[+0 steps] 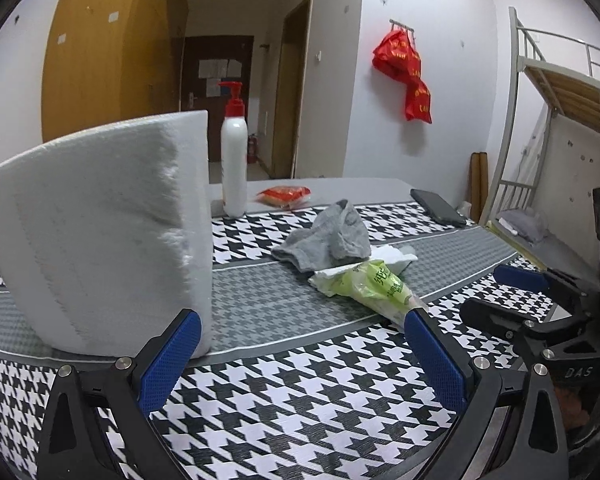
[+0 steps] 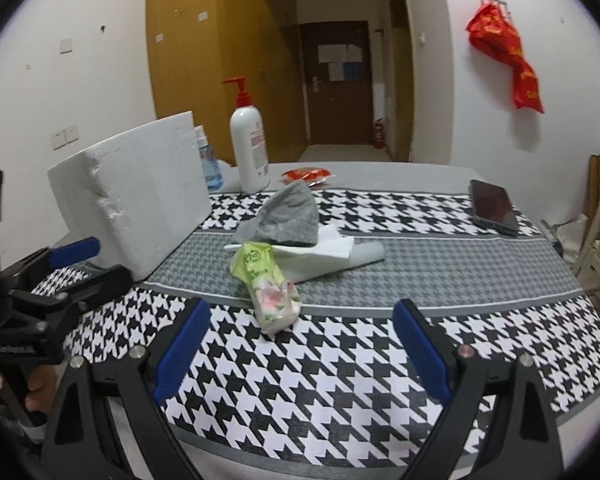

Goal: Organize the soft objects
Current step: 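Move both open grippers toward the grey sock and green snack packet, then close the right gripper on the green snack packet and lift it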

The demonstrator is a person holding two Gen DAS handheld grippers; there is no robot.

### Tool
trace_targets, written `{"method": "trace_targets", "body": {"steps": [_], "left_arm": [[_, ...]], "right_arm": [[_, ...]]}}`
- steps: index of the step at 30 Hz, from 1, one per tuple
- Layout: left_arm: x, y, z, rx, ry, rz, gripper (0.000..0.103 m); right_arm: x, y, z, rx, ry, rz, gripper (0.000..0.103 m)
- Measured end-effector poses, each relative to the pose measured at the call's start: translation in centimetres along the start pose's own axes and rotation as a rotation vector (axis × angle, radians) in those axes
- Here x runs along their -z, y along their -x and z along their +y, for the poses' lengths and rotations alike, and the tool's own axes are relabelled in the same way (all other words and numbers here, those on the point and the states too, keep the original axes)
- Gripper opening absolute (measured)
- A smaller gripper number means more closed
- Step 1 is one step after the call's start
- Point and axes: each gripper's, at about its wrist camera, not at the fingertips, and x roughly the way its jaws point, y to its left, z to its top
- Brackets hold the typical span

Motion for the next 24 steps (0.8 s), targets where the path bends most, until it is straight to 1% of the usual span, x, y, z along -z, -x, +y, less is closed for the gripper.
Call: {"method": "trace_targets", "body": {"steps": [5,8,11,14,16,19,21,23,24], "left_arm": [[0.0,-0.2,-0.1,0.001,0.006,0.012,0.102],[0.0,-0.1,-0.2,-0.021,-0.002,0.01,0.102],[-0.3,0.2,0.1,-0.042,0.022,-0.002,0.102],[-0.4,0.4,0.7,-0.06,0.048,-0.003,0.102],[-0.5,0.5,0.9,-0.072,0.062,-0.002,0.102],[-0.5,0.7,1.0,-0.082,0.071,-0.007,0.102],[-0.6,0.7,1.0,-0.08,0.072,-0.003,0.102],[-0.6,0.7,0.8,-0.079,0.069,-0.002,0.102],[-0.7,0.7,0.8,-0.08,0.067,-0.001,0.102]], "right_arm": [[-0.7,-0.7,0.2,-0.02,0.06,0.044,0.095],[-1.1,-1.7,0.4,-0.049,0.097,0.083,0.092],[-1.6,-3.1,0.4,-0.084,0.11,0.131,0.088],[-2.0,-4.4,0.6,-0.12,0.123,0.179,0.079],[-2.3,-5.4,0.9,-0.132,0.135,0.214,0.068],[-2.4,-6.3,1.2,-0.153,0.146,0.249,0.059],[-2.3,-7.0,1.3,-0.144,0.158,0.273,0.056],[-2.1,-7.6,1.3,-0.156,0.157,0.296,0.056],[-2.0,-7.7,1.3,-0.162,0.157,0.3,0.054]]}}
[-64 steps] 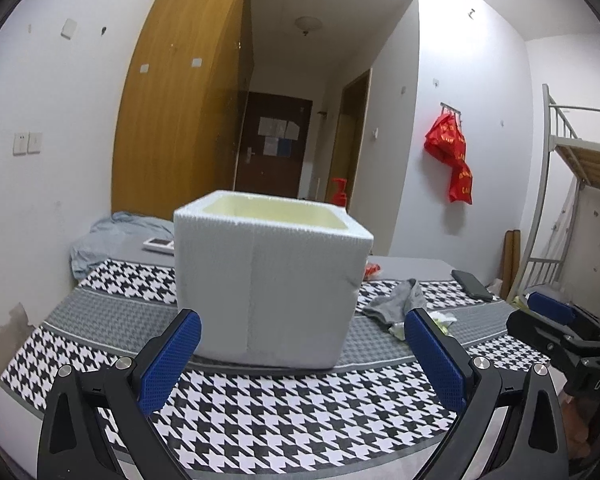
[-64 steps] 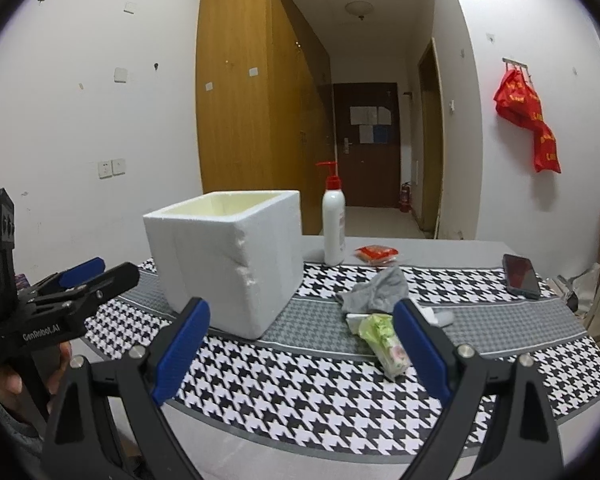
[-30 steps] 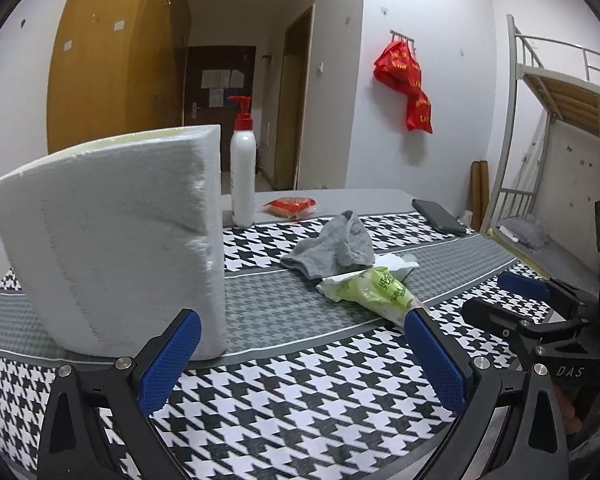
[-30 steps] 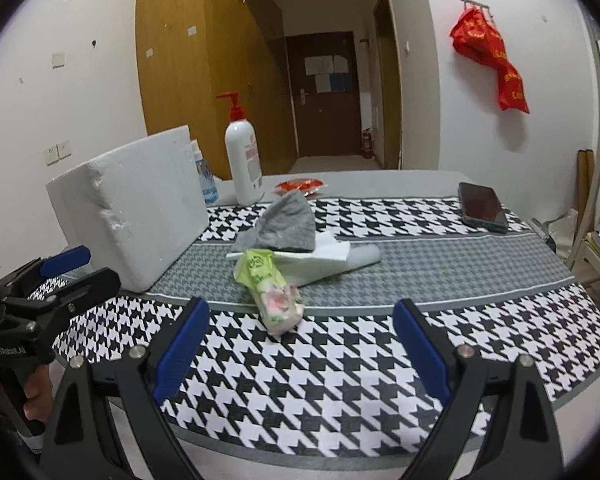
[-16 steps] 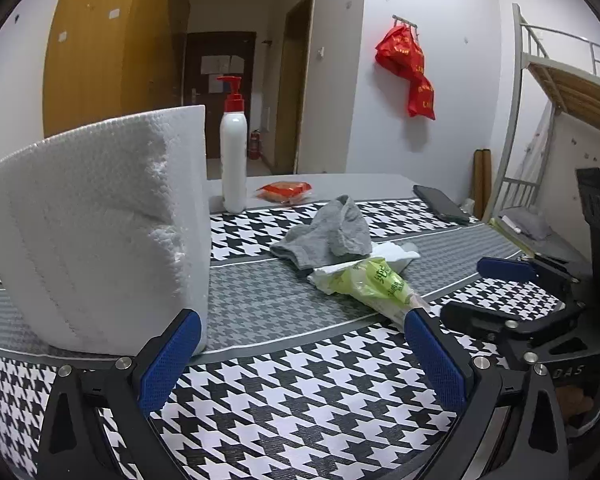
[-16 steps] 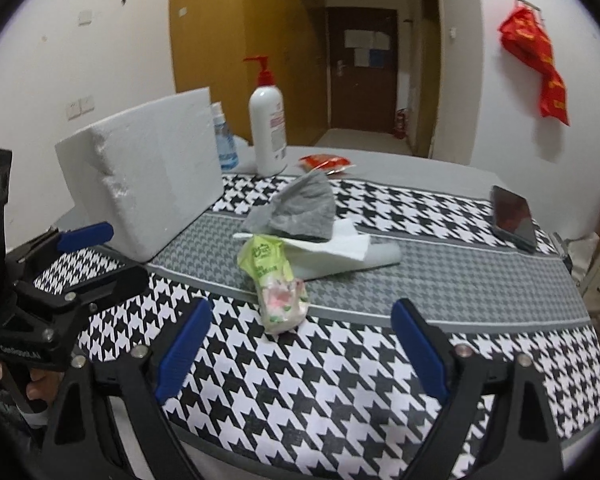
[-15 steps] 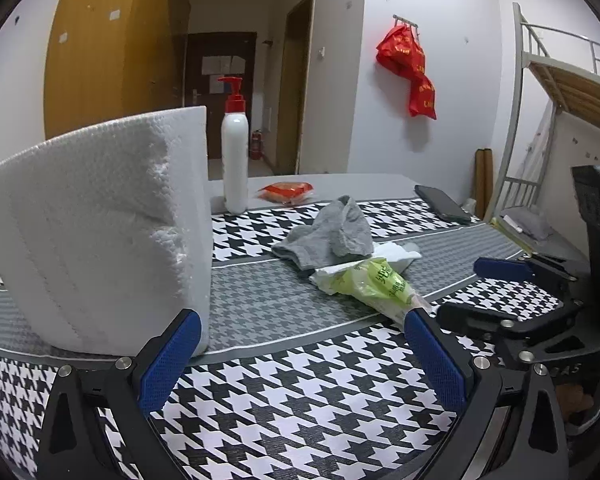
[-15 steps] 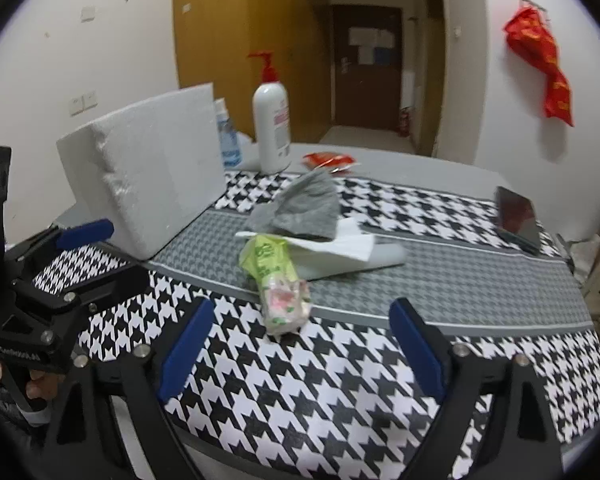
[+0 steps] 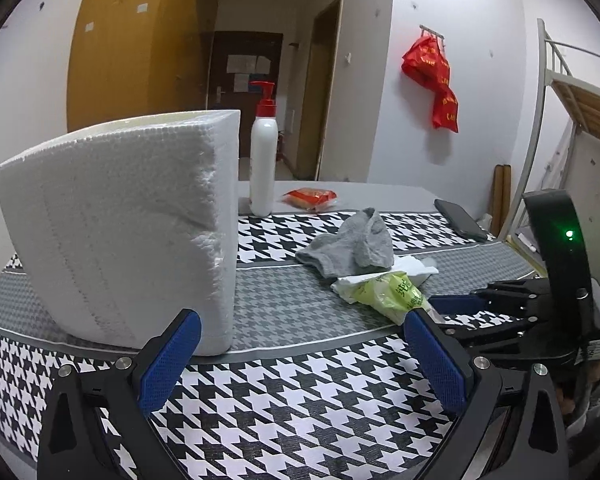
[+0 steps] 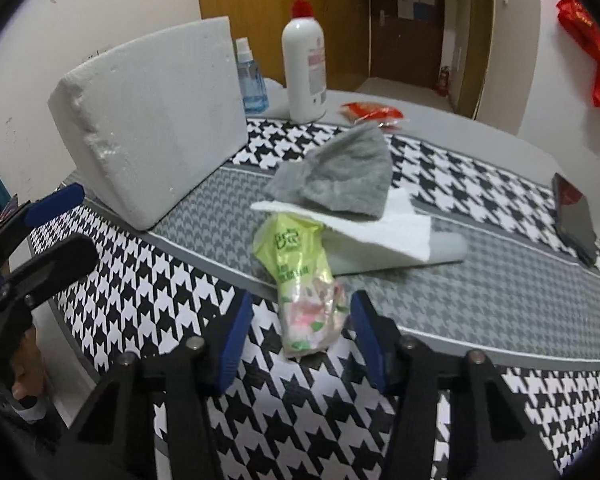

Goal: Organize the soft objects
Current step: 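Close the right gripper on the green snack packet and lift it, then lower the left gripper onto the grey sock and close while the right holds the packet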

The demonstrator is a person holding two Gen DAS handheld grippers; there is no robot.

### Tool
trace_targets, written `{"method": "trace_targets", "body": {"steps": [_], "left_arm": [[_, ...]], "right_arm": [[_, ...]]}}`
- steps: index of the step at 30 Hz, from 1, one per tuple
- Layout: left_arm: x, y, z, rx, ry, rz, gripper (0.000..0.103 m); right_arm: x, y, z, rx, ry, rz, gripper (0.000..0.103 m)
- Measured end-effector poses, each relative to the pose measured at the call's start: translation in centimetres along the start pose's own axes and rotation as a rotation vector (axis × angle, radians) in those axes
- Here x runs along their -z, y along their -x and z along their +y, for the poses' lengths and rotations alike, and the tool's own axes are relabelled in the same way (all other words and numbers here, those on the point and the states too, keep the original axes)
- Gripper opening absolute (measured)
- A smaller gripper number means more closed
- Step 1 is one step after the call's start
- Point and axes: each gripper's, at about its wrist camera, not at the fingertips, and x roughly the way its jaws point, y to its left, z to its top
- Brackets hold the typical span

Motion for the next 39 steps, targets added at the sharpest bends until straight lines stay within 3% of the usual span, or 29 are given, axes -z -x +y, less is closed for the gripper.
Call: {"method": "trace_targets", "body": {"steps": [4,12,17,30,39], "left_arm": [[-0.2,-0.3,-0.3,-0.003,-0.003,0.008,0.102],[-0.1,-0.5,-0.9,-0.007,-0.006,0.02,0.102],[-0.4,-0.6,-1.8,0.009,-0.023,0.019,0.102],[-2.7,-2.4,-5.1,0.056,-0.085,0.046,0.102],[-4.5,-5.3,-6.2,0.025,-0.086,0.083,0.102]], "right_arm": [[-0.2,-0.7,0.0,0.016,0.003,0.022,0.039],[-0.1,-0.7,-0.3,0.046,0.002,0.017,0.026],[0.7,1.1,-0.7,0.035,-0.023,-0.01,0.026],[3.5,5.9,-4.1,0.122,-0.162,-0.113,0.026],[5.1,8.1,-5.7,0.155,-0.224,-0.154,0.026]]}}
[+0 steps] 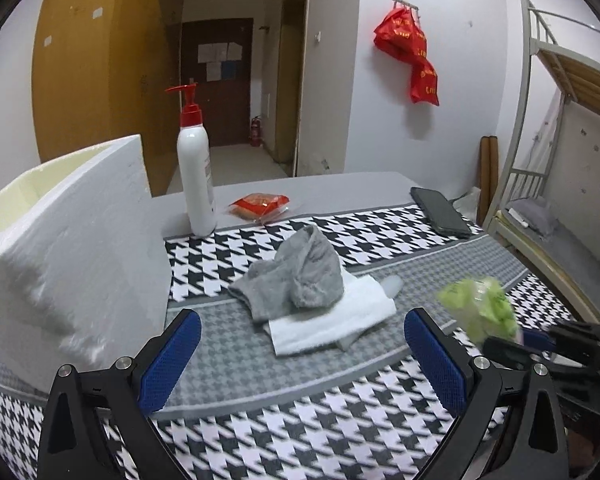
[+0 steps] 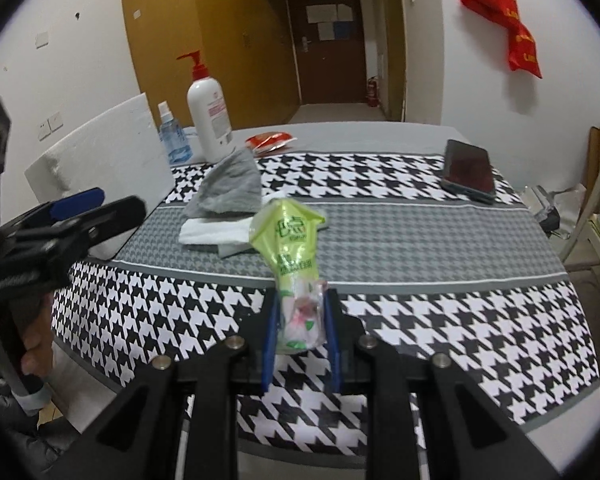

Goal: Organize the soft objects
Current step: 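Lower the left gripper onto the grey sock and close while the right holds the packet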

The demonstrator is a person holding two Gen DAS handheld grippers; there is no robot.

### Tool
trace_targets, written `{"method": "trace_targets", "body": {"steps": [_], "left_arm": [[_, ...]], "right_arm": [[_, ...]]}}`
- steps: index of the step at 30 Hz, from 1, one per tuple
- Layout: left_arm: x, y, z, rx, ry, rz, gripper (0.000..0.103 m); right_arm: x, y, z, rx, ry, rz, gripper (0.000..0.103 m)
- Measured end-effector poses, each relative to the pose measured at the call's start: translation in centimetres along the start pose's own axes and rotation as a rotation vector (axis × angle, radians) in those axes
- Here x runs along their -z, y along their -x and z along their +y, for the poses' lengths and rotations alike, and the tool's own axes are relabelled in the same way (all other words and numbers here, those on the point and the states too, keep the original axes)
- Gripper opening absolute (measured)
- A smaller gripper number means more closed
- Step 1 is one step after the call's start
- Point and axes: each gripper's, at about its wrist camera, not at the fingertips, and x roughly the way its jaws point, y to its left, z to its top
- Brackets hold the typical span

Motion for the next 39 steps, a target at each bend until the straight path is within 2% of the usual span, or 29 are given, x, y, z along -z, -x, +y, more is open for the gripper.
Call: {"method": "trace_targets", "body": {"steps": [17,26,29,32,35,39], "left_arm": [[-2.5,-6.0,-0.4,0.05,0.023,0.061,0.1],[-2.1,-9.4,0.8,0.029,0.029,0.143,0.079],[-1.8,-10.1,0.9,0.045,0.027,0.166,0.071],[-1.7,-10.6,0.9,0.056,0.02,0.183,0.06],[-1.4,-11.0,1.1,0.068,0.023,0.202,0.042],[-1.3,-11.0,1.6,0.09,0.036,0.204,0.028]], "right_arm": [[0.6,1.5,-0.7,0.017,-0.027,-0.035,0.026],[0.8,1.6,-0.6,0.013,-0.028,-0.033,0.026],[0.8,1.5,-0.6,0.014,-0.028,-0.028,0.026],[0.8,1.5,-0.6,0.013,-0.027,-0.029,0.026],[0.8,1.5,-0.6,0.015,-0.033,-0.036,0.026],[0.8,1.4,-0.7,0.019,-0.037,-0.034,0.026]]}}
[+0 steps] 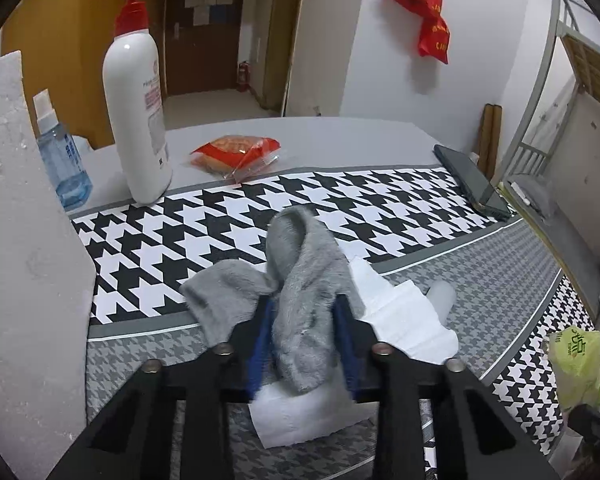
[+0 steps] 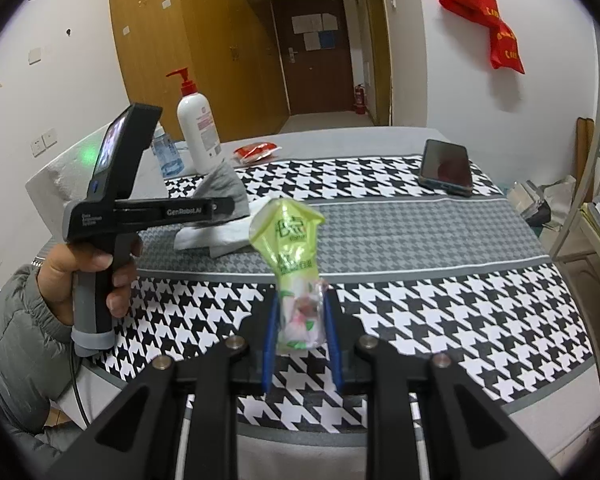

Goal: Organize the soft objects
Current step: 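Lower the left gripper onto the grey sock and close while the right holds the packet, then lift the grey sock with the left gripper toward the foam box while the right carries the packet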

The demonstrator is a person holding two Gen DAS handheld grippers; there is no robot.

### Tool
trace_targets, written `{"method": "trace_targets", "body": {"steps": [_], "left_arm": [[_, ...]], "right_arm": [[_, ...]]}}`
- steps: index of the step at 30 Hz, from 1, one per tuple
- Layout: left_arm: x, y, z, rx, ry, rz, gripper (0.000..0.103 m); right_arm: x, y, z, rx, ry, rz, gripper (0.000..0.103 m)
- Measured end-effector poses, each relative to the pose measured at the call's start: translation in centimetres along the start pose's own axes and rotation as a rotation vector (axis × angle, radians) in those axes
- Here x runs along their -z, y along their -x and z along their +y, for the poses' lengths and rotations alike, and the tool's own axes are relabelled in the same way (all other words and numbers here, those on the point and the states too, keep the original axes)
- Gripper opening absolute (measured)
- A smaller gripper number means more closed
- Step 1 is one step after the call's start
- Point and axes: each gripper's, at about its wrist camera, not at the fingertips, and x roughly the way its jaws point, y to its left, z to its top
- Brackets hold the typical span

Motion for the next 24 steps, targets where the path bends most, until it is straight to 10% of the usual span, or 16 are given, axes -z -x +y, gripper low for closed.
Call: {"method": "trace_targets", "body": {"steps": [24], "left_arm": [[0.0,8.4,-0.1,0.065,-0.016,-0.217,0.022]], "right_arm": [[-0.6,0.6,1.2,0.009,0.031,-0.01,0.026]]}}
